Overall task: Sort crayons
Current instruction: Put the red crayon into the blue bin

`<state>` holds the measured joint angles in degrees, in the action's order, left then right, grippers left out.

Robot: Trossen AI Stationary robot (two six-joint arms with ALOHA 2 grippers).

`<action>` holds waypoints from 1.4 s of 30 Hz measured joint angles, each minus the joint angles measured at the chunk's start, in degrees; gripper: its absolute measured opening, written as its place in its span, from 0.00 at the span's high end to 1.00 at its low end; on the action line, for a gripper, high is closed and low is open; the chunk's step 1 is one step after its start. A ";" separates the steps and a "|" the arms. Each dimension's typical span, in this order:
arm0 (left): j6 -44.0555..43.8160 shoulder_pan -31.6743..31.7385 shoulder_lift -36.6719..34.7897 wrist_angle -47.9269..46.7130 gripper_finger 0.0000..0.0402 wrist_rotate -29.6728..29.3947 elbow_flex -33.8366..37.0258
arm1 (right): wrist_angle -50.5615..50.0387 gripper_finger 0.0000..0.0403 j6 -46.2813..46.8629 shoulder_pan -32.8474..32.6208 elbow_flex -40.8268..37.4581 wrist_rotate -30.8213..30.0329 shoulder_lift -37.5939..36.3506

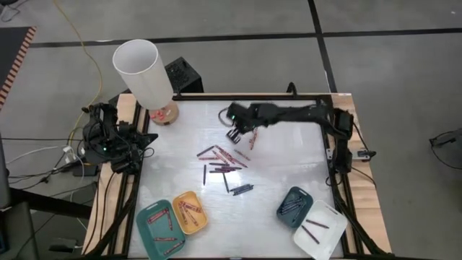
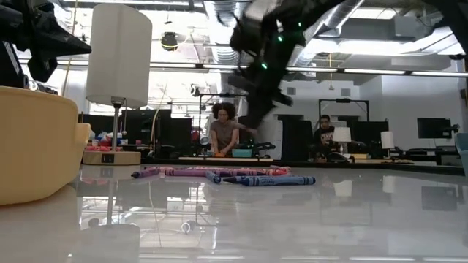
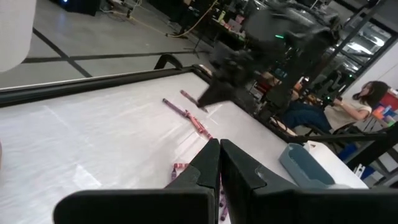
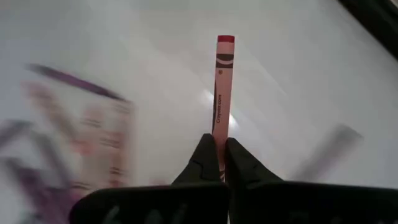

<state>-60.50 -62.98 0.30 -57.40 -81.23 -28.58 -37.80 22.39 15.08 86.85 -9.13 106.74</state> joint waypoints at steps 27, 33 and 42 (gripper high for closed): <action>-0.48 0.02 0.04 -0.82 1.00 1.01 0.00 | 49.35 1.00 -31.49 -30.72 29.85 1.80 32.09; -0.61 0.02 0.04 -0.90 1.00 1.05 0.00 | 45.29 1.00 -31.48 -30.74 48.20 11.46 42.54; -0.78 0.02 0.04 -1.03 1.00 1.31 0.00 | 46.93 1.00 -31.89 -30.25 45.20 19.21 42.53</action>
<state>-61.28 -62.96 0.34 -58.43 -79.92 -28.58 9.13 -9.50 -15.17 132.05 10.09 149.27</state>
